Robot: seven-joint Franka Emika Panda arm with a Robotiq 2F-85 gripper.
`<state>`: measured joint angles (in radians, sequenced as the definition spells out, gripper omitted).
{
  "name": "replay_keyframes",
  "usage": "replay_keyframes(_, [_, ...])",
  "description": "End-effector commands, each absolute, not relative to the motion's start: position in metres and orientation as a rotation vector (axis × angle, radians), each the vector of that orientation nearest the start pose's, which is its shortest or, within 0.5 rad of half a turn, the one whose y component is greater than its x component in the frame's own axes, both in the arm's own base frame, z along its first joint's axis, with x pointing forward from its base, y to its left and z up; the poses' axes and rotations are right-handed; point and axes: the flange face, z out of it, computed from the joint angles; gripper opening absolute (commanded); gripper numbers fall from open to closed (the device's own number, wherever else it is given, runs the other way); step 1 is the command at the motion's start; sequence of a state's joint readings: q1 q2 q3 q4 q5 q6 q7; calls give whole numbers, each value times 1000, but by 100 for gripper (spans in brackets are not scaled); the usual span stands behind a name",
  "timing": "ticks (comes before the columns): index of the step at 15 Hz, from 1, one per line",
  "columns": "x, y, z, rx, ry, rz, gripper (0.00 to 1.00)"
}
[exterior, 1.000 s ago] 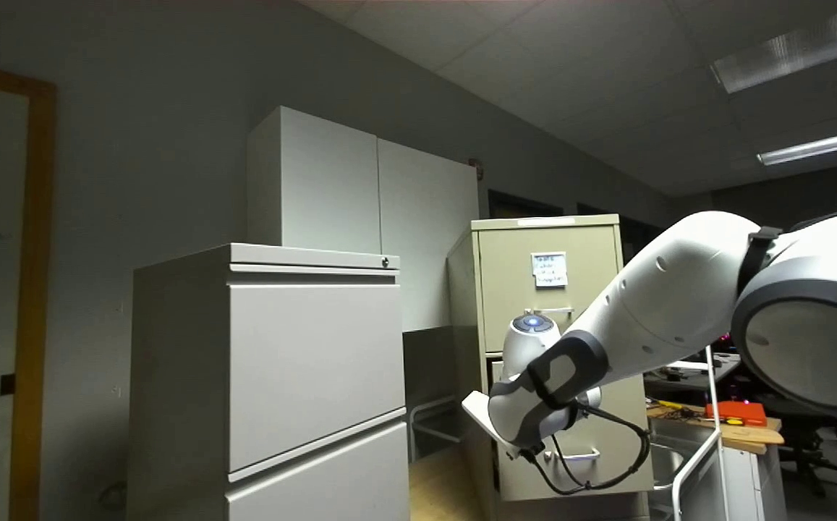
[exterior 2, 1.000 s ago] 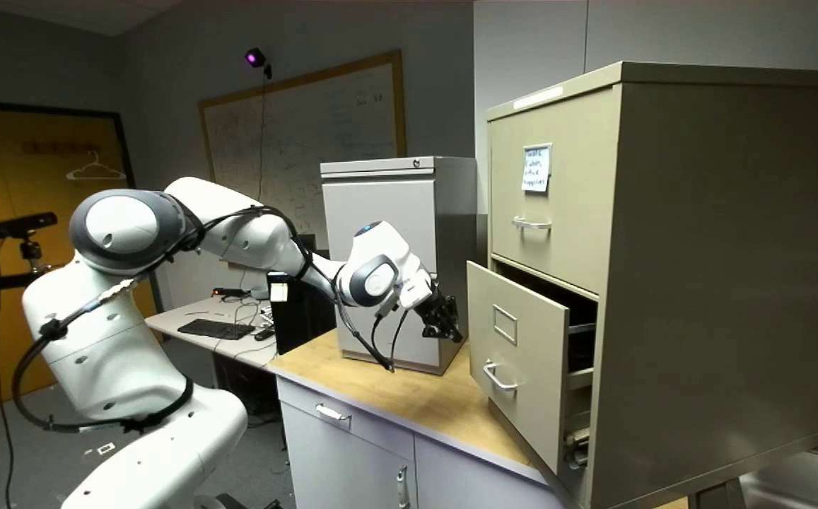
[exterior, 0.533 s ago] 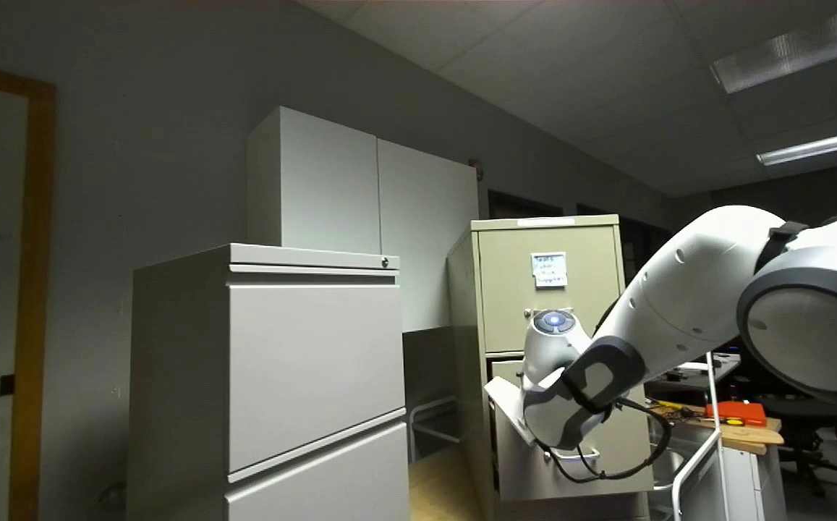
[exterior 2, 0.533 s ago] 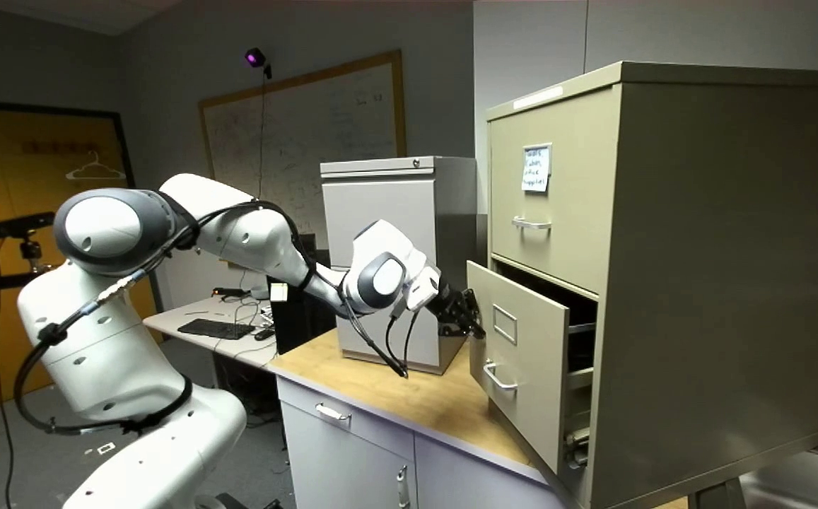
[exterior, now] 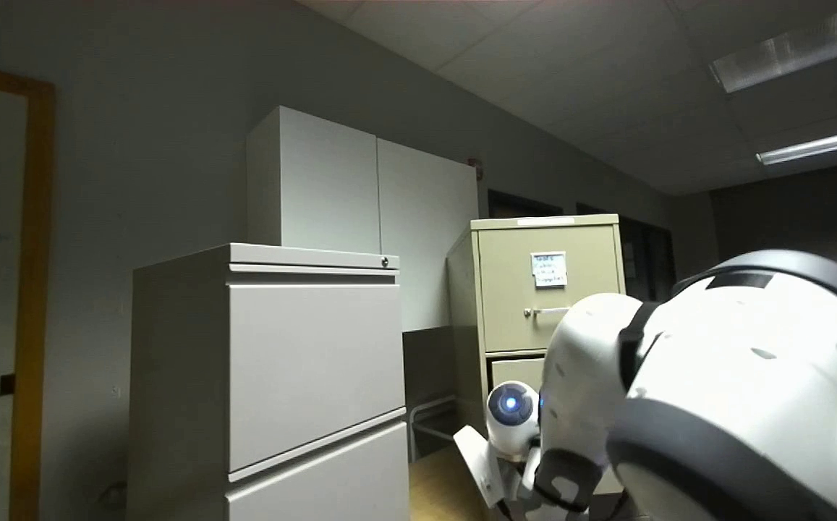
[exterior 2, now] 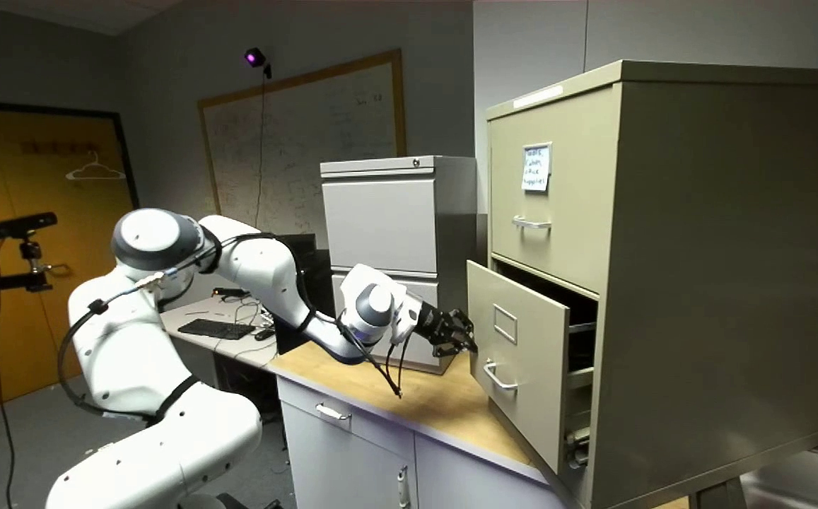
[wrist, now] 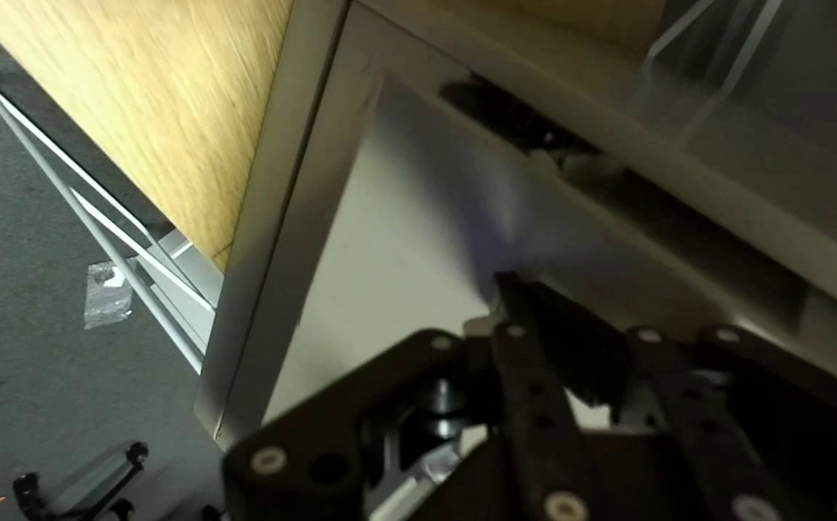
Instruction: Close the bottom drawer of the beige file cabinet
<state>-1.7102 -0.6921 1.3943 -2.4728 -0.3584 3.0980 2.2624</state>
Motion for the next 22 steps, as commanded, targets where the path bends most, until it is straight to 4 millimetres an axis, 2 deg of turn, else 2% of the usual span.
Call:
replay_keyframes(1, [553, -82, 335, -1431, 2252, -1650, 9])
replay_keyframes(3, [570, -70, 308, -1417, 2238, -1731, 9])
replay_keyframes(4, [574, -64, 301, -1406, 2229, -1784, 9])
replay_keyframes(12, [591, -48, 285, -1180, 2224, -2136, 9])
replay_keyframes(17, [599, -41, 276, -1103, 2200, -2326, 9])
replay_keyframes(18, [593, -41, 307, -1073, 2223, -2339, 9])
replay_keyframes(19, [596, -38, 302, -1051, 2209, -2402, 8])
replay_keyframes(20, [601, -33, 336, -1048, 2202, -2455, 8])
replay_keyframes(21, [606, -31, 333, -1070, 2208, -2479, 8])
replay_keyframes(22, [612, -29, 339, -1083, 2196, -2478, 8])
